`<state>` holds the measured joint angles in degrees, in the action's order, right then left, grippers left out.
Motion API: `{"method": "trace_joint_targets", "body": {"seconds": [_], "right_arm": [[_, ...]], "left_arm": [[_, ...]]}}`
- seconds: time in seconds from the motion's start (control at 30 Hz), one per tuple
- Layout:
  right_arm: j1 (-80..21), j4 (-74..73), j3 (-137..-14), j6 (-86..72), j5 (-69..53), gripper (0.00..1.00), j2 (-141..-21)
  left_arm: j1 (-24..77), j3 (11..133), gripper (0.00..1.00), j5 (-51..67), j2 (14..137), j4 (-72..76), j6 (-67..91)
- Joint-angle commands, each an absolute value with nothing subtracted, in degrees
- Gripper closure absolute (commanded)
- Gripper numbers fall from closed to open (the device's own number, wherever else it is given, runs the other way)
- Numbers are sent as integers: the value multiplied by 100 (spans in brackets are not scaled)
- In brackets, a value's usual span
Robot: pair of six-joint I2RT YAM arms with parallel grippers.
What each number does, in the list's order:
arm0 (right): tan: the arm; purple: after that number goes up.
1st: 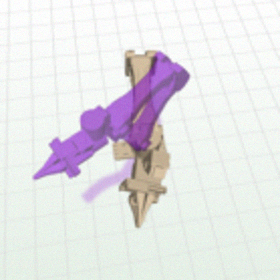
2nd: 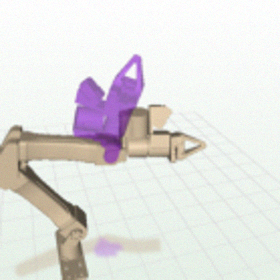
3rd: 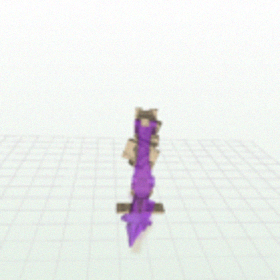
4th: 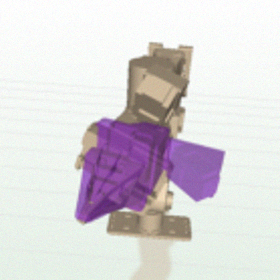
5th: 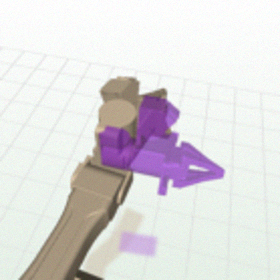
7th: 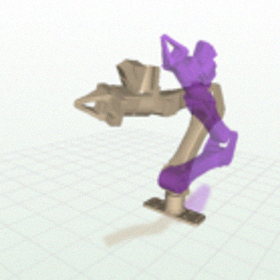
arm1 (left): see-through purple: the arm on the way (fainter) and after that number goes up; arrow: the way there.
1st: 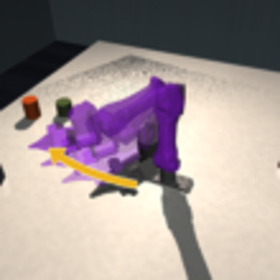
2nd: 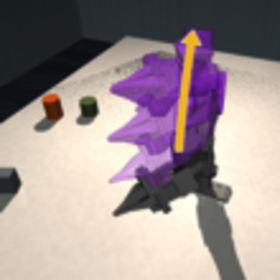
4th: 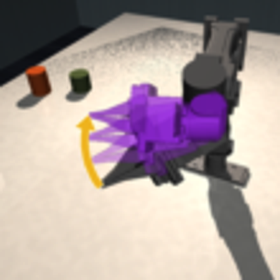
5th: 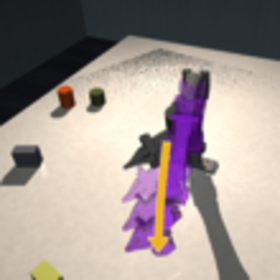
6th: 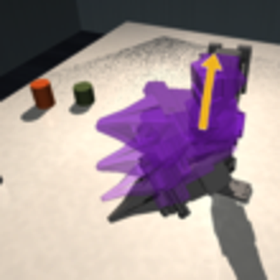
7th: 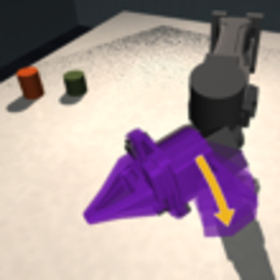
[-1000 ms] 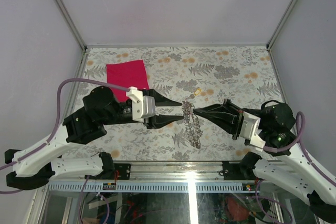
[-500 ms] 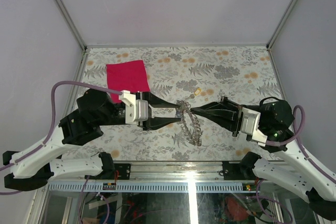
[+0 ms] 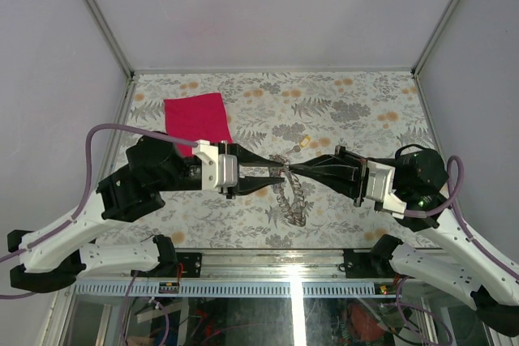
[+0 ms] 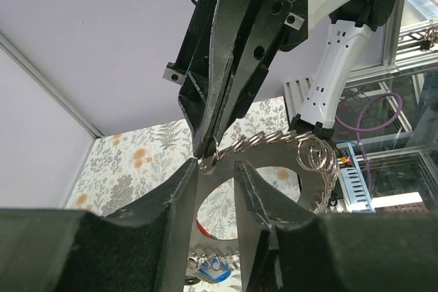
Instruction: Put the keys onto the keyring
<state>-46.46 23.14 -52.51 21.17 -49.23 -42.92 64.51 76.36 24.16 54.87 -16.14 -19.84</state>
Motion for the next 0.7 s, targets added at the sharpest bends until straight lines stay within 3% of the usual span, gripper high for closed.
{"method": "trace_joint_targets", "body": {"seconds": [0.0, 0.37, 0.67], "right_arm": [[-4711, 2716, -5557, 2087, -5009, 100, -4248], [-4746, 2698, -5580, 1998, -5106, 100, -4226], [-4772, 2685, -5601, 1938, -5137, 100, -4220]], "left_arm": [[6477, 7873, 72, 2416, 5556, -1204, -2127], [6476, 7919, 80, 2339, 5675, -1195, -2145], [6475, 7936, 100, 2290, 5706, -1204, -2121]]}}
